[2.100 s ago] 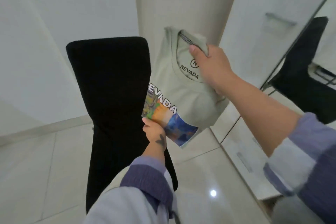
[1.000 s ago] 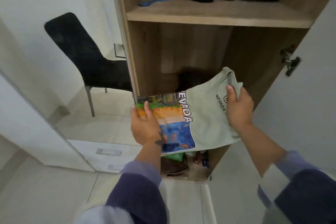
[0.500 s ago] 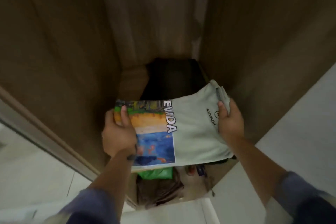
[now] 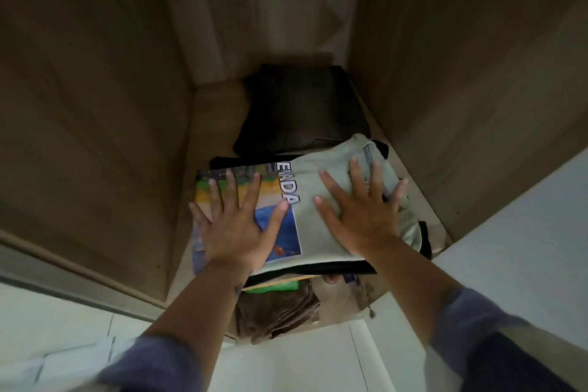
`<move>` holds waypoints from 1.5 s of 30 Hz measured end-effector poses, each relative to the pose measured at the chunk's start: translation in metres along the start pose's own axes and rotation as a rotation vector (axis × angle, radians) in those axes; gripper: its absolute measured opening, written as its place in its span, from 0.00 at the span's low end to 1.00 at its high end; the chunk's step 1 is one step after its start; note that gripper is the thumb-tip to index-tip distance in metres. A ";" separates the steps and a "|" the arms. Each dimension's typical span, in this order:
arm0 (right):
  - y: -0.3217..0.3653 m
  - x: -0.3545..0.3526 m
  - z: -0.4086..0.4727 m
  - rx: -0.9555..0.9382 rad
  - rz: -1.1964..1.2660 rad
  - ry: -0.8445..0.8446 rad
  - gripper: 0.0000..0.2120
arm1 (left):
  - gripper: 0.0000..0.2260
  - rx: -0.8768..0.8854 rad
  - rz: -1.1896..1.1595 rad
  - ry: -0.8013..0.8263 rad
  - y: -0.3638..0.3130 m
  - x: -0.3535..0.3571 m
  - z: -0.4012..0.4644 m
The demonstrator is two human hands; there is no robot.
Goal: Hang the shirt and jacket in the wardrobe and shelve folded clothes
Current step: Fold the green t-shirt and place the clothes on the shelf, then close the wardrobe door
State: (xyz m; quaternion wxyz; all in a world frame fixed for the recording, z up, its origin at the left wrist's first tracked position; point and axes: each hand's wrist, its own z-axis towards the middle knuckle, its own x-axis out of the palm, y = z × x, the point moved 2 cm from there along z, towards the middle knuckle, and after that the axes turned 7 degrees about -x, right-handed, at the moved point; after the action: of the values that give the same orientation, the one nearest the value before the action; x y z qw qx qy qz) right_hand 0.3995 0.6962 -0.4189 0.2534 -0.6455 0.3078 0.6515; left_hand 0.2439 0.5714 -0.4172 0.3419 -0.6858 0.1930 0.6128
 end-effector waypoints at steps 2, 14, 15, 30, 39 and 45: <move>-0.002 0.009 -0.004 0.031 -0.006 0.027 0.29 | 0.39 -0.010 0.039 0.029 0.004 0.010 -0.002; 0.006 -0.005 -0.032 0.040 -0.080 0.117 0.28 | 0.34 -0.007 0.170 0.132 0.010 -0.012 -0.016; 0.008 -0.009 -0.043 0.025 -0.093 0.103 0.28 | 0.34 0.003 0.167 0.115 0.011 -0.020 -0.025; 0.043 -0.153 -0.293 -0.133 -0.104 -0.027 0.39 | 0.34 -0.026 0.213 -0.075 -0.012 -0.171 -0.291; 0.025 -0.254 -0.441 -0.133 -0.114 -0.116 0.37 | 0.34 0.007 0.174 -0.161 -0.058 -0.251 -0.436; -0.026 -0.336 -0.500 -0.105 -0.268 -0.412 0.26 | 0.34 0.151 0.120 -0.254 -0.133 -0.297 -0.471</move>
State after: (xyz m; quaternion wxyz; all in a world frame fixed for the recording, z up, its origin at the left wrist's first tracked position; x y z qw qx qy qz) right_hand 0.7745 0.3724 -0.0745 0.3610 -0.5462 0.1271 0.7451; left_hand 0.6165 0.2849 -0.0906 0.3772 -0.5622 0.2342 0.6977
